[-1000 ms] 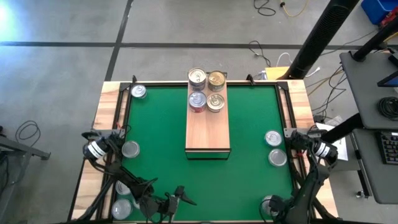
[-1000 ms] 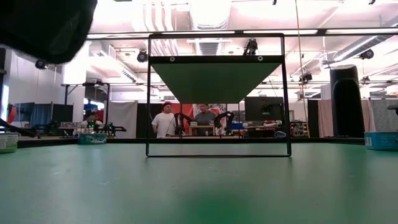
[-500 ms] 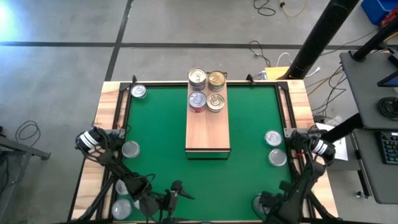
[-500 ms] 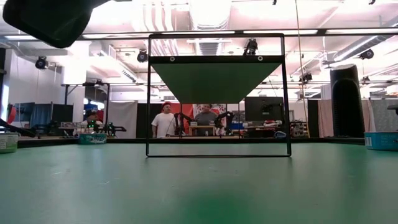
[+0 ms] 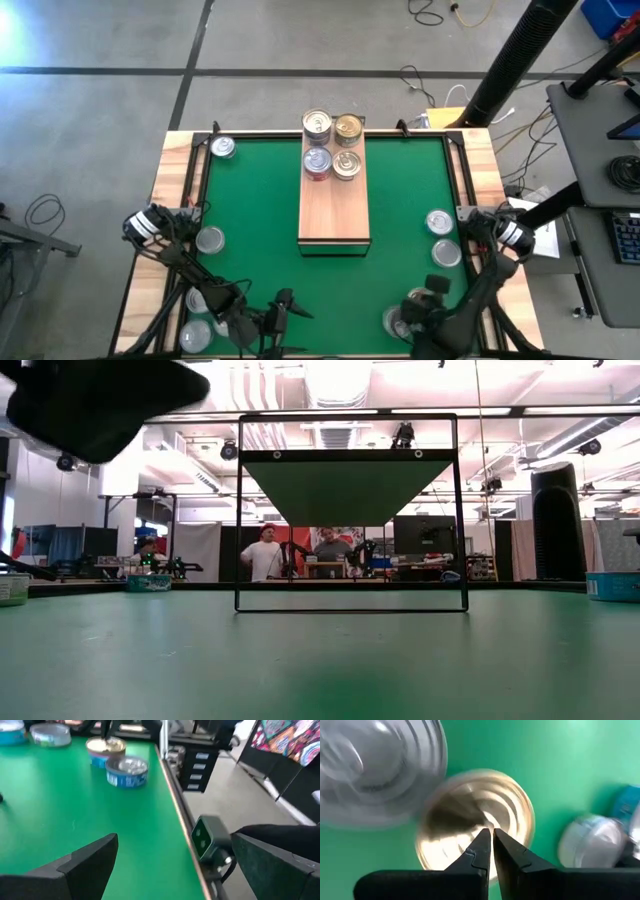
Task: Stack canned seafood by type on shelf
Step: Stack the blue pink tuna can on top of the other blue pink tuna can on the shelf
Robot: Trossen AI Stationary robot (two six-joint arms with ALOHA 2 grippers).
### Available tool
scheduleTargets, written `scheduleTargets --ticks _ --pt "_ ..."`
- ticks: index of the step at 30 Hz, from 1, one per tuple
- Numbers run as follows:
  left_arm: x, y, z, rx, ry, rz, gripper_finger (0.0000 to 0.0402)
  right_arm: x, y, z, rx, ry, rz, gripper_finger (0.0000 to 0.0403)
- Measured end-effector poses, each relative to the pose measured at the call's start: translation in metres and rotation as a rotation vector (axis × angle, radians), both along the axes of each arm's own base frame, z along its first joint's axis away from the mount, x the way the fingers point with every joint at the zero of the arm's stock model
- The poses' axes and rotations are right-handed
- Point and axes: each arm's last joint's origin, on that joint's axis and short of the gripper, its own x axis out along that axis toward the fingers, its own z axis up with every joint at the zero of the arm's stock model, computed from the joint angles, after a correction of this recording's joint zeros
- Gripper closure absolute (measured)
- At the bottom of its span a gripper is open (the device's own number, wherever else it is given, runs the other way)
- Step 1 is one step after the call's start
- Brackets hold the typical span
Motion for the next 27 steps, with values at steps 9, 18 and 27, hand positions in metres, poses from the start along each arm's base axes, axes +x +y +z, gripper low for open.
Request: scheduleTargets --ticks 9,18,27 --pt "0.002 0.015 -0.014 0.082 0.101 0.146 0.0024 -0.062 0.007 -0.002 -0.107 -0.013 -0.092 0.0390" --pt "0.007 0.018 -0.018 0.169 0.130 0.009 0.0024 -0.061 0.003 -0.039 0.006 -0.029 -0.058 0.0390" --pt "0.028 0.038 -0.031 0.185 0.142 0.070 0.0024 -0.033 -0.002 -0.028 -0.112 -0.322 0.081 0.0390"
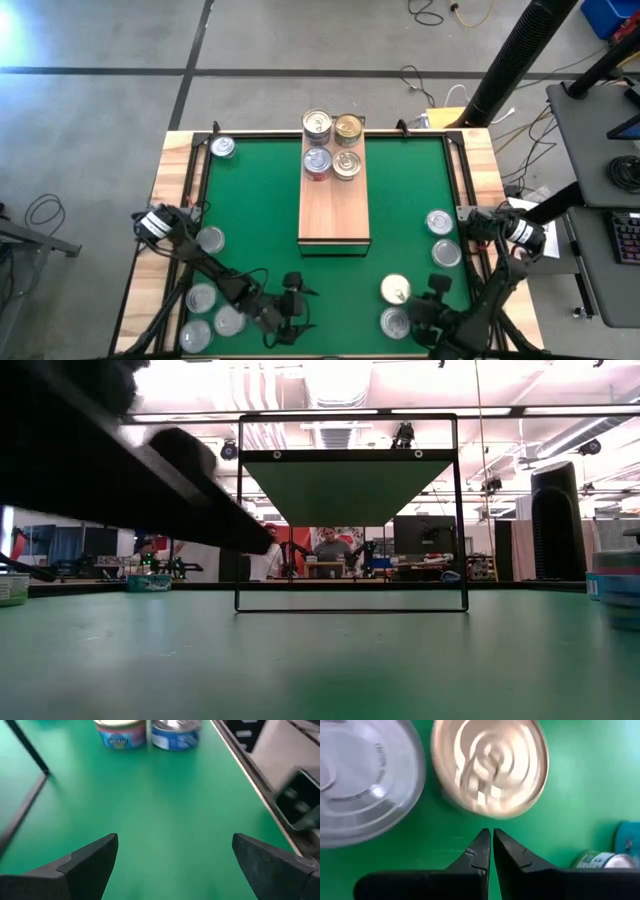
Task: Stack canned seafood by type on shelf
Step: Stack the blue pink tuna can on top of the other blue pink tuna can on the shelf
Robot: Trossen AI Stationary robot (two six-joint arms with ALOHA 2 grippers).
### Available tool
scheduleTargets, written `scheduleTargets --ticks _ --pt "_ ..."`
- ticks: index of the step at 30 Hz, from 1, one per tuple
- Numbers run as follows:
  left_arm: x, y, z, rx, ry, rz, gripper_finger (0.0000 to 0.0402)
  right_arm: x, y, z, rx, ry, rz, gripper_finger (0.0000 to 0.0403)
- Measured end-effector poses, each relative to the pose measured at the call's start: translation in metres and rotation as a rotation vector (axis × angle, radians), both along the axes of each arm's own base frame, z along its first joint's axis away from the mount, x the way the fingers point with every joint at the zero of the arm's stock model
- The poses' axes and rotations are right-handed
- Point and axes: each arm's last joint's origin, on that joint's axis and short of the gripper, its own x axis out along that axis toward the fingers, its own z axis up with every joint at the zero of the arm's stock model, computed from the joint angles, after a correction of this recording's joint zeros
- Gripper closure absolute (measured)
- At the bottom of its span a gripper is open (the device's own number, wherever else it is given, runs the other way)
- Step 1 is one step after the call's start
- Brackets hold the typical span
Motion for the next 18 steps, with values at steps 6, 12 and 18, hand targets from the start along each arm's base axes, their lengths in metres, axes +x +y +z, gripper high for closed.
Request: scheduleTargets --ticks 6,12,18 --pt "0.020 0.017 -0.001 -0.018 -0.063 0.026 0.0024 -0.011 0.002 -0.003 -0.007 -0.005 -0.001 0.0384" --pt "0.032 0.027 -0.005 -0.073 -0.086 -0.012 0.0024 -0.021 -0.003 -0.010 0.017 -0.043 -0.129 0.0299" --pt "0.042 0.024 -0.006 -0.088 -0.102 -0.021 0.0024 -0.026 -0.018 -0.011 0.049 -0.072 -0.165 0.0161"
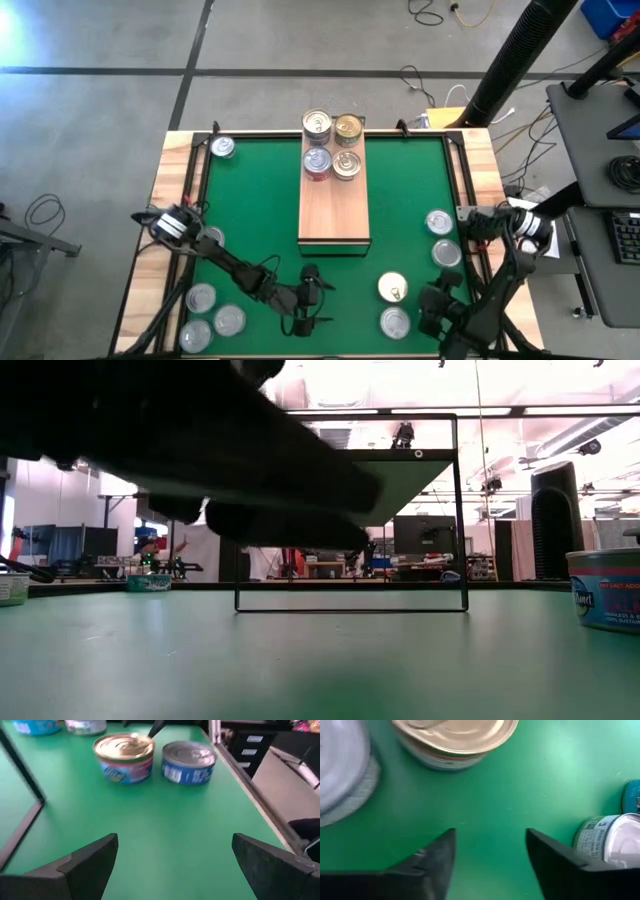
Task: Stack canned seafood by type on shelf
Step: Stack the blue pink tuna can on top of the other blue pink tuna can on the shelf
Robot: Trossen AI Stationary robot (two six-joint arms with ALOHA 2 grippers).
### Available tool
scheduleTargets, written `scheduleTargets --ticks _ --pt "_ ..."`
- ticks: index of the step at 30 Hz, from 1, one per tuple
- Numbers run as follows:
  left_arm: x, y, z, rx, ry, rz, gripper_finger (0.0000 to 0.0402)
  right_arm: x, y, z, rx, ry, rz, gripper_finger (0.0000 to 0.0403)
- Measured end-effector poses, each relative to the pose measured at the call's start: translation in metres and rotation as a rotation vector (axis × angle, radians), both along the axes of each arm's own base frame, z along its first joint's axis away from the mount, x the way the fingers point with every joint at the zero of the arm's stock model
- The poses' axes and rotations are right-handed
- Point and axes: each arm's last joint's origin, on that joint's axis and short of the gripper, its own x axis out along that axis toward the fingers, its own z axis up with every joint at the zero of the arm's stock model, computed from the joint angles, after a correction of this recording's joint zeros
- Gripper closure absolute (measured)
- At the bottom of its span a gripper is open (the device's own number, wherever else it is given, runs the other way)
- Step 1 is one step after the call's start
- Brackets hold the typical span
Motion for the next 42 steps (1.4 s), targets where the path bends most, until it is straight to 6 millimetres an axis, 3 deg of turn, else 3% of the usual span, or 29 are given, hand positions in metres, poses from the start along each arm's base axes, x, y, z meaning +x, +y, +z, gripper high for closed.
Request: scheduleTargets --ticks 5,9,19,26,42 --pt "0.014 -0.006 0.001 0.004 -0.024 -0.005 0.0024 -0.008 -0.024 -0.008 0.072 -0.083 0.003 0.0067" --pt "0.029 -0.008 -0.007 0.002 -0.018 -0.009 0.0024 -0.005 -0.040 -0.017 0.184 -0.215 0.060 0.0025" --pt "0.073 -0.005 -0.030 -0.070 0.004 -0.032 0.0024 0.025 -0.063 -0.041 0.193 -0.460 0.319 0.0019" --pt "0.101 -0.006 -0.046 -0.074 0.021 -0.043 0.0024 0.046 -0.062 -0.053 0.151 -0.559 0.449 0.0018" --pt "0.108 -0.002 -0.047 -0.023 0.018 -0.065 0.0024 0.058 -0.064 -0.059 0.090 -0.636 0.441 0.0018"
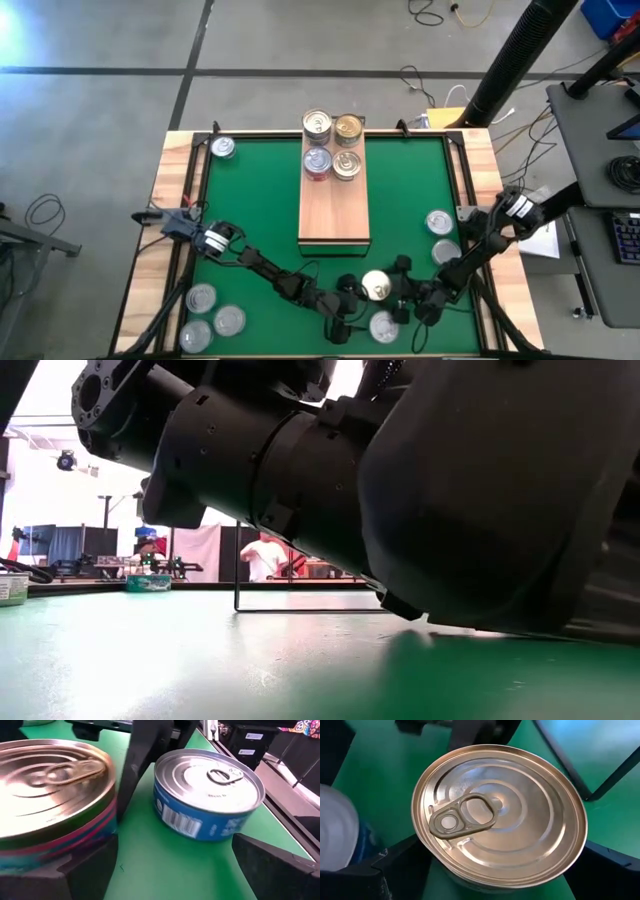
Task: Stack canned seafood by type on shelf
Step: Stack the blue pink tuna can on top of the other blue pink tuna can on the shelf
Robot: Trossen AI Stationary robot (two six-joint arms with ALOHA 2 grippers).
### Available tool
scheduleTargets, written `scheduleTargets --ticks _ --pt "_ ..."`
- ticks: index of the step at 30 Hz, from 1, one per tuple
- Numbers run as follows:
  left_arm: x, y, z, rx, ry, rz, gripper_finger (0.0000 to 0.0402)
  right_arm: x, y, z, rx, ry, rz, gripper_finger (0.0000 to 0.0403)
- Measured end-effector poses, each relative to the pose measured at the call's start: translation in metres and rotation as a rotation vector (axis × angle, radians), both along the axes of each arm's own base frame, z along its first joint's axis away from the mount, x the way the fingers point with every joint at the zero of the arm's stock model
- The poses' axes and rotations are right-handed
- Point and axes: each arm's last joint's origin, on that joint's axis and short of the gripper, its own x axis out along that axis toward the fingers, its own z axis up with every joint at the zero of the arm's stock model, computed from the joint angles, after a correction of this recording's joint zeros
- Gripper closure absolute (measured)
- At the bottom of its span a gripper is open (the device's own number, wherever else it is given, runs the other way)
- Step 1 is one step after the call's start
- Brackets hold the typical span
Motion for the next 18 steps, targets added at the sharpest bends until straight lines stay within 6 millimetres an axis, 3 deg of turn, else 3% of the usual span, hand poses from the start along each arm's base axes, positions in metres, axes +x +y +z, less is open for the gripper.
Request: scheduleTargets --ticks 8,18 --pt "0.0032 0.0031 0.0009 0.023 -0.013 -0.022 0.0024 0.0072 -0.0062 0.0023 -0.020 -0.045 -0.061 0.0022" --pt "0.0024 0.0017 0.0021 -0.006 -0.006 -0.005 0.0024 0.0074 -0.0080 0.0004 -0.006 -0.014 -0.053 0.0088"
